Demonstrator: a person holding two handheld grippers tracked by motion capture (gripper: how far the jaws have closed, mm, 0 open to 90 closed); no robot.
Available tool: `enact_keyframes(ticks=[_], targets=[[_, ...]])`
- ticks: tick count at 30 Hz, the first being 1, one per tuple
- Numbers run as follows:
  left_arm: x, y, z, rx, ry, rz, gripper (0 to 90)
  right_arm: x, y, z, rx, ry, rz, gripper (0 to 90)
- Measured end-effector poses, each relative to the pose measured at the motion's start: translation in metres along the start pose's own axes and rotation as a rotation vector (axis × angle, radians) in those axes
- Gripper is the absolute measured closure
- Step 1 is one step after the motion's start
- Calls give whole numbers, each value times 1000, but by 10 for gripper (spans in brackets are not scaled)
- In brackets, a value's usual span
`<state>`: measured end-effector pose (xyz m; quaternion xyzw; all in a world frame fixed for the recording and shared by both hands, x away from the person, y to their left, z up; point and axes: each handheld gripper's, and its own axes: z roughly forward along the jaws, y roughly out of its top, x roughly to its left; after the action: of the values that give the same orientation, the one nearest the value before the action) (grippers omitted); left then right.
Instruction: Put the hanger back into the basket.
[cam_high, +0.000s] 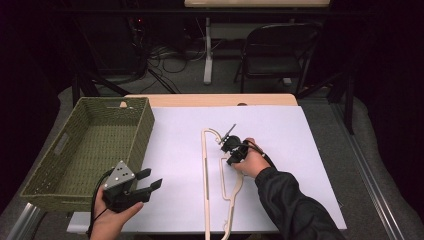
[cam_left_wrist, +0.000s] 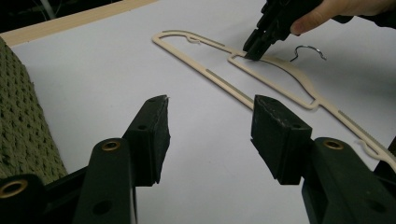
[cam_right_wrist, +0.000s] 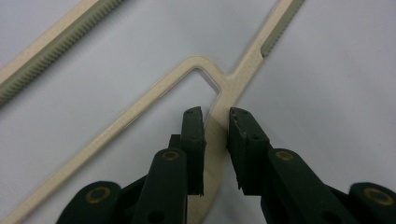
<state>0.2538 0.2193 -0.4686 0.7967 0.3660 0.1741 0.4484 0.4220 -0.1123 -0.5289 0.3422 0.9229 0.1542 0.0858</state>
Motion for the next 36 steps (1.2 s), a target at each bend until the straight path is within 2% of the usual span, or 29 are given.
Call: enact_keyframes(ticks=[2, 4, 5, 8, 10, 11, 12, 15, 21, 24, 26, 28, 30, 31, 32, 36], targets=[[0, 0, 0, 0, 1, -1, 464, -2, 0, -1, 11, -5, 10, 758], [0, 0, 0, 0, 3, -1, 464, 0, -1, -3, -28, -16, 100, 714], [0, 0, 0, -1, 4, -3, 464, 1, 0, -7, -17, -8, 104, 709], [1, 0, 1, -2, 6, -6, 464, 11, 2, -13, -30, 0, 140, 689], [1, 0, 1, 3, 4, -3, 464, 16, 4, -13, -14, 22, 139, 686], [0, 0, 1, 4, 4, -1, 464, 19, 4, -13, -4, 17, 141, 685], [0, 0, 1, 4, 3, -1, 464, 20, 4, -11, -17, 24, 146, 679], [0, 0, 0, 1, 3, -2, 464, 23, 7, -10, 0, 49, 152, 657], [2, -1, 0, 1, 6, -6, 464, 29, 10, -2, 40, 64, 157, 627], [2, 0, -1, 0, 7, -8, 464, 32, 12, 1, 62, 61, 143, 625], [2, 0, -1, -1, 7, -8, 464, 35, 13, 2, 65, 42, 141, 626], [2, 0, -1, 0, 7, -6, 463, 36, 13, 2, 73, 34, 149, 645], [2, -1, 0, 0, 8, -7, 463, 35, 14, 1, 95, 44, 184, 663], [3, -1, 0, 0, 9, -7, 464, 37, 14, 3, 74, 46, 222, 669], [3, -1, 0, -1, 9, -8, 464, 35, 16, 1, 115, 47, 217, 676], [3, -1, 0, -1, 9, -7, 464, 34, 17, 1, 131, 48, 237, 689]])
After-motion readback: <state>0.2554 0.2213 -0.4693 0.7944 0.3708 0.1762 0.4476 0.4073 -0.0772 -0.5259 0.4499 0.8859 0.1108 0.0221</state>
